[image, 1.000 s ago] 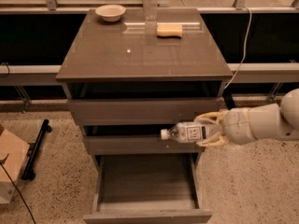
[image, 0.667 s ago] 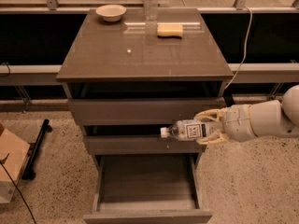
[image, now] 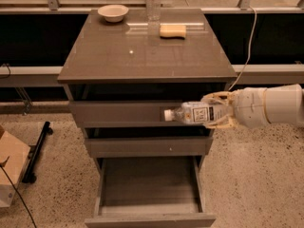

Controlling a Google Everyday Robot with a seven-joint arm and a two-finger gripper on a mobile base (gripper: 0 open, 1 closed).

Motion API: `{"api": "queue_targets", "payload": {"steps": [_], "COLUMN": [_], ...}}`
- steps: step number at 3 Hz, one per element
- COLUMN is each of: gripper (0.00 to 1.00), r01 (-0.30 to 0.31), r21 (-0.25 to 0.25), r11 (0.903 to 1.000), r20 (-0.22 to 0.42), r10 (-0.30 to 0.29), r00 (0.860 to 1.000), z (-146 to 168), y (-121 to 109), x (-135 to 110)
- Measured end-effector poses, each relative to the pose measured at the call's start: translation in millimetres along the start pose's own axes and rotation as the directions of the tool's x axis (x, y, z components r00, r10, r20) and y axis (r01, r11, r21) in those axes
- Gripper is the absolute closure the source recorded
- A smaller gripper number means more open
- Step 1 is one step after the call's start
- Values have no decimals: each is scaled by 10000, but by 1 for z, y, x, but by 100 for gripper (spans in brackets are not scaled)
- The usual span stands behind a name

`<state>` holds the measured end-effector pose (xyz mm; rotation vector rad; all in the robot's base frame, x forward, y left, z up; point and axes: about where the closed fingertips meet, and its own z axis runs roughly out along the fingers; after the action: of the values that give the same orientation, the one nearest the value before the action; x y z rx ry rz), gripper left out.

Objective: Pick blue plastic bottle from bottom drawer and place on counter

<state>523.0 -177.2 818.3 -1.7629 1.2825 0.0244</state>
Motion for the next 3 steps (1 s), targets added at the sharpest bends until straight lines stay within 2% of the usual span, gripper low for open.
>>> {"api": "queue_targets", "payload": {"steps": [1, 2, 3], "gripper": [100, 100, 100], "r01": [684, 867, 712], "r21": [613, 847, 853], "r11": [9958, 9926, 9938], "r20": [-189, -371, -400], "r10": [-674, -838, -680], "r00": [9975, 9958, 9969], "z": [-9, 1, 25], "y": [-43, -80, -112], "x": [-12, -11, -7]}}
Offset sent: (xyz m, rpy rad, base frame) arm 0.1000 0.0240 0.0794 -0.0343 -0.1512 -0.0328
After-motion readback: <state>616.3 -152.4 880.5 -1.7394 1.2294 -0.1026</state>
